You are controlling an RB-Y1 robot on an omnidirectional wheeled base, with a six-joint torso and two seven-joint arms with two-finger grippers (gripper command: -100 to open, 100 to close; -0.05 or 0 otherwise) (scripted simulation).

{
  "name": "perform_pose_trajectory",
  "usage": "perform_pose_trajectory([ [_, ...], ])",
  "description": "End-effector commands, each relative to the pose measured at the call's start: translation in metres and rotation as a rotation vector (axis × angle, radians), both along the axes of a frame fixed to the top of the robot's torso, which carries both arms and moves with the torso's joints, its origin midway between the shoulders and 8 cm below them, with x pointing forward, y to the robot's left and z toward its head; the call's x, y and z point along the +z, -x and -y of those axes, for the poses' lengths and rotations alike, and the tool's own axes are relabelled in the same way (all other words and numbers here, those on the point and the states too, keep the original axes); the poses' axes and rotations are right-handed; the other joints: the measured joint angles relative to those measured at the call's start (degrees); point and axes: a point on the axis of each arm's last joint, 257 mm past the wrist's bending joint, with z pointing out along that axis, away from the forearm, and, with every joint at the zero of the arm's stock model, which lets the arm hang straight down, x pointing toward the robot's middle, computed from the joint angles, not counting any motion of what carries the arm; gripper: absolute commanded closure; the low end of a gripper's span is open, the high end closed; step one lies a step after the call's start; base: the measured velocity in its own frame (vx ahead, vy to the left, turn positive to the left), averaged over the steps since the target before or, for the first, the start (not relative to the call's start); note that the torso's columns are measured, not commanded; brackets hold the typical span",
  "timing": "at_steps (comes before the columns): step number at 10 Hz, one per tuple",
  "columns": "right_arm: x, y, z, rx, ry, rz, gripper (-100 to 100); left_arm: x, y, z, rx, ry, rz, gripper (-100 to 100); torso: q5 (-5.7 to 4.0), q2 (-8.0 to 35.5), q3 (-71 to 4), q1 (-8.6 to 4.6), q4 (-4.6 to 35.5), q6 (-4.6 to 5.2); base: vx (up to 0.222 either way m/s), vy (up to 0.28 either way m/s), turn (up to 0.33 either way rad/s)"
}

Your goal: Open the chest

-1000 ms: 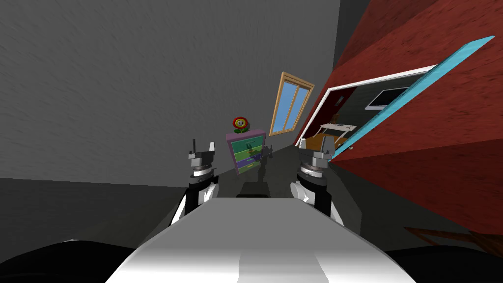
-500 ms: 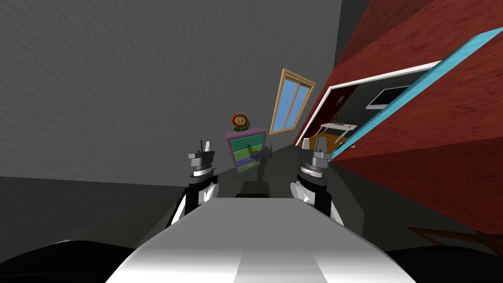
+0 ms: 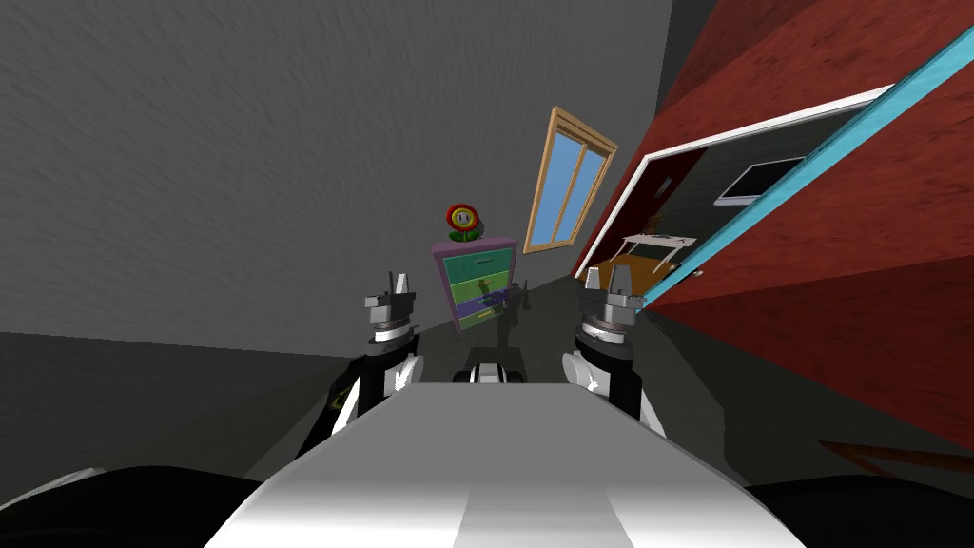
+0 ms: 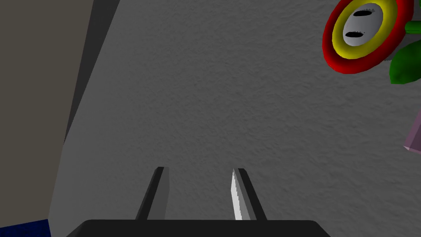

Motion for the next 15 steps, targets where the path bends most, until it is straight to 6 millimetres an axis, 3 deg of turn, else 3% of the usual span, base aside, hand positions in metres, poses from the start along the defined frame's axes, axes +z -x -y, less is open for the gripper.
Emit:
perform_pose_trajectory([
  [1, 0.0, 0.0, 0.0, 0.0, 0.0, -0.001, 0, -0.005, -0.005, 0.005, -0.024, -0.055, -0.034, -100, -0.01, 1.87, -3.98, -0.05, 1.87, 0.0, 0.057, -0.036, 0.023],
  [6, 0.0, 0.0, 0.0, 0.0, 0.0, -0.001, 0, -0.022, -0.02, 0.003, -0.037, -0.12, -0.137, -100, -0.02, 2.66, -5.39, -0.06, 2.68, 0.0, 0.113, -0.071, 0.03],
  [15, 0.0, 0.0, 0.0, 0.0, 0.0, -0.001, 0, -0.059, -0.042, -0.027, 0.021, -0.08, -0.32, -100, -0.02, 2.72, -5.35, -0.04, 2.7, 0.0, 0.125, -0.096, 0.036],
])
